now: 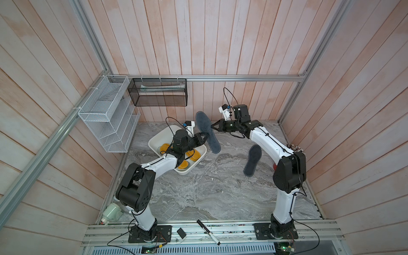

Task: Put the insoles into the storage box
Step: Place the insole in the storage box.

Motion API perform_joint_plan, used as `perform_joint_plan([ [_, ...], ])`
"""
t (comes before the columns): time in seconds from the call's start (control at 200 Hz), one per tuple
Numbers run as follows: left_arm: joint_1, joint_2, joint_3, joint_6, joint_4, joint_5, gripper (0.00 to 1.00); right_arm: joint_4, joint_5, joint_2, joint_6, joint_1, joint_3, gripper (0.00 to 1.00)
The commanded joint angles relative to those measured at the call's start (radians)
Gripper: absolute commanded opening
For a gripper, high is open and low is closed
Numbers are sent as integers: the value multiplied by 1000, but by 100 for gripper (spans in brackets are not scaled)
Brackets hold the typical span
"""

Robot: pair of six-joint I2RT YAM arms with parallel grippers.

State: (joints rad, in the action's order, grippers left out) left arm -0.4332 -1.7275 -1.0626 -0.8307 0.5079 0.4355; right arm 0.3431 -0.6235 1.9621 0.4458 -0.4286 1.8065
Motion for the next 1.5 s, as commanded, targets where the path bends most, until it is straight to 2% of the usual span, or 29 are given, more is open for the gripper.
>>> perform_joint_plan([
  [0.0, -3, 23, 13, 16, -22, -21, 25, -21, 14, -24, 8, -2, -7, 0],
  [0.335, -4, 48, 21, 25, -52, -61, 23, -28, 5, -27, 13, -2, -20, 0],
  [0.935, -4, 29, -1, 22, -60, -60, 21, -38, -15, -29, 14, -2, -37, 0],
  [1.195, -4, 33, 12, 27, -37, -48, 0, -44, -17, -34, 14, -2, -45, 0],
  [1.395, -4, 39, 5, 30, -49, -58, 0, -47, -19, -40, 12, -1, -61, 0],
  [1.495, -5, 63, 20, 27, -57, -78, 0, -35, -16, -36, 4, 5, -59, 6],
])
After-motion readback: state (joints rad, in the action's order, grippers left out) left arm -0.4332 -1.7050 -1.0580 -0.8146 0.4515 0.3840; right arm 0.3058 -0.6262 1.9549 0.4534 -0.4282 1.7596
